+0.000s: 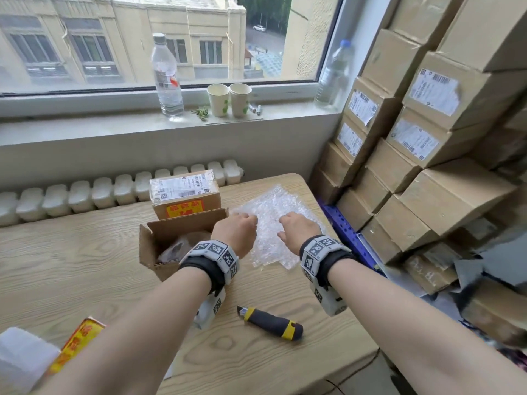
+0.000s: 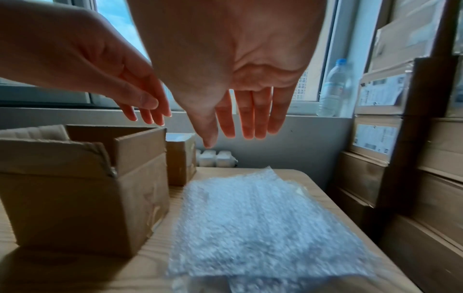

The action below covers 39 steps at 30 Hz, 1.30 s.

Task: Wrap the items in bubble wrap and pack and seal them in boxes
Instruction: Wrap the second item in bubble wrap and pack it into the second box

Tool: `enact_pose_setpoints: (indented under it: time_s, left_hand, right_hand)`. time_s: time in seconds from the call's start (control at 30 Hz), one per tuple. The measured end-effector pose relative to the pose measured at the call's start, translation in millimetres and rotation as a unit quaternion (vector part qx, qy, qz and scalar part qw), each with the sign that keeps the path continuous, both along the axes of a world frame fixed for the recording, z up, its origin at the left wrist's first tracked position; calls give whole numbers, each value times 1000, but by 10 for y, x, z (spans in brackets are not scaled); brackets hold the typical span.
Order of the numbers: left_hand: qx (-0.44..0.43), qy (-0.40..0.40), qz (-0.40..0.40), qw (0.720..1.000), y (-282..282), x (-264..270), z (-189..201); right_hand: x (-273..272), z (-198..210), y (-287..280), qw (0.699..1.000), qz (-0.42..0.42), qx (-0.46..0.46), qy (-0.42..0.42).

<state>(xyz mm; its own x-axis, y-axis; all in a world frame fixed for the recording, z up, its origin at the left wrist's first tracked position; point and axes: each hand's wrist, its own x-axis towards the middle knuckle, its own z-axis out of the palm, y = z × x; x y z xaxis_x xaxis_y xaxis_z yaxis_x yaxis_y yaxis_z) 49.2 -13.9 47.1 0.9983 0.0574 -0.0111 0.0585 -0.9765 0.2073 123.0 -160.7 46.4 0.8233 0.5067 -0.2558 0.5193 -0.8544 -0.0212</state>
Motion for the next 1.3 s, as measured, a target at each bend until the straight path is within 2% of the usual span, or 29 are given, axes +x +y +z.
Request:
enact_pose_setpoints:
  time_s: [0.23,0.57,0.7,0.83,1.17,1.23,1.3]
  left_hand:
    - [-27,92,0,995,-486,509,-497]
    - [-82,181,24,980,-836,848,-1190]
    - [-123,227,42,965,-898,860,-1313]
    - [-151,229,61,960,-875,841,-1371]
    - [-126,219,79,964,-972,876,-1326]
    - [-123,203,88,967,-984,888,-1266]
    - [-134,151,101,974,-971,905,-1190]
  right_hand:
    - [613,-521,-594,997,1,-28,68]
    - [1042,-1219,-939,990,88,13,107]
    - [1110,-1288,-1001,985,107,24,131]
    - [1156,-1329,-980,986,116,36,114]
    - [1195,-1280,-988,984,122,113,66]
    - [1172,-1173,-954,982,118,143,37]
    - [1144,-1015,-910,978,117,175,11]
